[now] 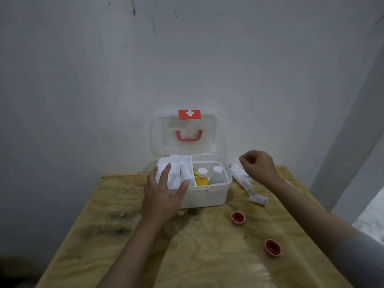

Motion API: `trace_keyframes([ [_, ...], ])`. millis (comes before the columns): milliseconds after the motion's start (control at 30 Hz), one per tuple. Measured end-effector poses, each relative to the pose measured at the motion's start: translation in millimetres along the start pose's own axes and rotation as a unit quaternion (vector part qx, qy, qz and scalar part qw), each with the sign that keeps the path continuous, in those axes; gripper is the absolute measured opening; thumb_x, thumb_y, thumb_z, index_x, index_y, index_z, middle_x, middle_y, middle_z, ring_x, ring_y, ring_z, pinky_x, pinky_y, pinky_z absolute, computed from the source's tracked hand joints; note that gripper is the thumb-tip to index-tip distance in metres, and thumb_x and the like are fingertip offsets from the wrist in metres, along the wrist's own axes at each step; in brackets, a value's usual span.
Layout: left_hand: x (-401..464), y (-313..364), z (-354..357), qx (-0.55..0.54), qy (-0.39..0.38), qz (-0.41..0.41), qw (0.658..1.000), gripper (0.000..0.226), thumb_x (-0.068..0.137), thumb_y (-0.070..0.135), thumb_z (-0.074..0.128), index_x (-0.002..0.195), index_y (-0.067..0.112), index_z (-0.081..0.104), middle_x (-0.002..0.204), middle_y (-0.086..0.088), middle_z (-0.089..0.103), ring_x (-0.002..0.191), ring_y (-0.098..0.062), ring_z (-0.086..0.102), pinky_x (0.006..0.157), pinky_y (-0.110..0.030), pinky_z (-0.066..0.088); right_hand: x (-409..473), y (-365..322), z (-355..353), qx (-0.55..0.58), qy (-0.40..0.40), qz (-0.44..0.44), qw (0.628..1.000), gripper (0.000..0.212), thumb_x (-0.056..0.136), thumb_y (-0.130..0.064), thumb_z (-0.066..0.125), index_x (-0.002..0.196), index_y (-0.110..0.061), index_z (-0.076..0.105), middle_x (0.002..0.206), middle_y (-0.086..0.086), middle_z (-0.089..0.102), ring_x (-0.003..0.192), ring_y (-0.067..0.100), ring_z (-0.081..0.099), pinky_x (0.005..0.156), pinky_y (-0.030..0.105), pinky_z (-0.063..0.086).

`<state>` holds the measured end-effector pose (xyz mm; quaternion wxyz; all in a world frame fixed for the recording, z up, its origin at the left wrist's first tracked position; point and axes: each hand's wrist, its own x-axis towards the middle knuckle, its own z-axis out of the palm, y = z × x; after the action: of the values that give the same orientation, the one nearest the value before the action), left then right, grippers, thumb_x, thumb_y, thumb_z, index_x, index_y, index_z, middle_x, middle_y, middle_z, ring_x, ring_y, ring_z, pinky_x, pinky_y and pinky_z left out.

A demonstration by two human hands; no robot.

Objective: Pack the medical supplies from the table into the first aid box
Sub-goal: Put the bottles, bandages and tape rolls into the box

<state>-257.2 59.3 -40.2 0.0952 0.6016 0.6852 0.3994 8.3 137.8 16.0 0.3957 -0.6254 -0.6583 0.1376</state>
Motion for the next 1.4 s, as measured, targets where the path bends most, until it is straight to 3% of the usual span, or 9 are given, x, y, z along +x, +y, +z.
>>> trace_keyframes([
  [133, -0.6, 5.9, 4.2, 0.001, 0.03, -0.021, 0.999, 0.08, 0.073, 0.074, 0.045, 0.143, 0.041, 0.025, 0.154, 0.001, 0.02, 0.137, -0.025, 0.026, 0.1, -0.048, 0.04, 3.1, 42.7, 13.1, -0.092, -0.113, 0.027, 0.989, 0.033, 0.078, -0.027, 0.069, 0.108, -0.015, 0.067, 0.111, 0.008, 0.068, 0.097, 0.021, 0.062, 0.081, 0.028, 0.047],
  [233, 0.5, 10.5, 7.7, -0.002, 0.048, -0.048, 0.998, 0.074, 0.078, 0.06, 0.057, 0.143, 0.037, 0.03, 0.153, 0.0, 0.023, 0.135, -0.025, 0.028, 0.099, -0.046, 0.04, 1.7, 57.7, 24.2, -0.131, -0.159, 0.034, 0.978, 0.048, 0.072, -0.032, 0.07, 0.117, -0.02, 0.061, 0.118, 0.009, 0.061, 0.1, 0.024, 0.06, 0.078, 0.03, 0.046],
  [400, 1.8, 12.3, 9.0, 0.0, 0.06, -0.052, 0.997, 0.073, 0.079, 0.055, 0.061, 0.143, 0.035, 0.032, 0.15, -0.002, 0.027, 0.133, -0.026, 0.03, 0.098, -0.045, 0.041, -2.1, 61.3, 27.3, -0.093, -0.13, 0.036, 0.986, 0.034, 0.073, -0.019, 0.063, 0.107, -0.016, 0.065, 0.096, 0.008, 0.066, 0.078, 0.017, 0.054, 0.068, 0.028, 0.043],
  [567, 2.3, 8.5, 10.6, 0.015, 0.065, -0.037, 0.997, 0.074, 0.078, 0.057, 0.061, 0.142, 0.037, 0.031, 0.149, -0.003, 0.028, 0.133, -0.027, 0.03, 0.096, -0.046, 0.042, 5.8, 52.3, 4.2, -0.041, -0.066, 0.013, 0.997, 0.031, 0.072, -0.013, 0.069, 0.103, -0.008, 0.071, 0.109, 0.014, 0.07, 0.095, 0.025, 0.063, 0.076, 0.023, 0.041],
  [767, 1.9, 8.0, 11.9, 0.01, 0.073, -0.031, 0.997, 0.074, 0.077, 0.057, 0.062, 0.142, 0.037, 0.031, 0.149, -0.004, 0.029, 0.133, -0.026, 0.031, 0.093, -0.048, 0.044, 16.2, 11.8, -50.0, 0.049, -0.041, -0.076, 0.995, 0.032, 0.073, -0.025, 0.077, 0.104, -0.017, 0.072, 0.094, 0.004, 0.069, 0.079, 0.016, 0.062, 0.067, 0.024, 0.048],
  [967, 0.6, 9.4, 11.3, 0.01, 0.065, -0.038, 0.997, 0.075, 0.077, 0.059, 0.06, 0.142, 0.038, 0.03, 0.151, -0.003, 0.026, 0.134, -0.027, 0.029, 0.094, -0.05, 0.045, 28.5, -33.6, -44.7, -0.04, -0.131, -0.205, 0.969, 0.024, 0.074, -0.021, 0.075, 0.098, -0.018, 0.072, 0.102, 0.003, 0.069, 0.092, 0.017, 0.061, 0.078, 0.027, 0.048],
  [1100, -0.6, 9.8, 10.0, 0.008, 0.063, -0.032, 0.997, 0.076, 0.077, 0.06, 0.059, 0.143, 0.036, 0.03, 0.151, -0.003, 0.026, 0.133, -0.027, 0.03, 0.093, -0.049, 0.045, 40.8, -51.9, -22.4, -0.148, -0.27, -0.207, 0.929, 0.022, 0.076, -0.017, 0.07, 0.098, -0.018, 0.072, 0.096, -0.003, 0.064, 0.089, 0.013, 0.056, 0.074, 0.021, 0.043],
  [1200, 0.5, 8.0, 9.9, 0.01, 0.065, -0.028, 0.997, 0.077, 0.076, 0.062, 0.058, 0.143, 0.037, 0.03, 0.15, -0.004, 0.027, 0.132, -0.027, 0.032, 0.092, -0.048, 0.046, 47.5, -56.9, -3.1, -0.213, -0.339, -0.2, 0.894, 0.025, 0.076, -0.015, 0.068, 0.1, -0.018, 0.07, 0.105, -0.001, 0.066, 0.096, 0.017, 0.058, 0.082, 0.027, 0.048],
  [1400, -0.1, 8.0, 10.0, 0.005, 0.066, -0.024, 0.998, 0.077, 0.075, 0.064, 0.056, 0.142, 0.036, 0.031, 0.15, -0.004, 0.027, 0.132, -0.027, 0.032, 0.092, -0.049, 0.046, 51.4, -51.5, 9.2, -0.203, -0.333, -0.192, 0.901, 0.029, 0.076, -0.015, 0.072, 0.104, -0.023, 0.069, 0.12, 0.0, 0.059, 0.103, 0.014, 0.05, 0.089, 0.03, 0.043],
])
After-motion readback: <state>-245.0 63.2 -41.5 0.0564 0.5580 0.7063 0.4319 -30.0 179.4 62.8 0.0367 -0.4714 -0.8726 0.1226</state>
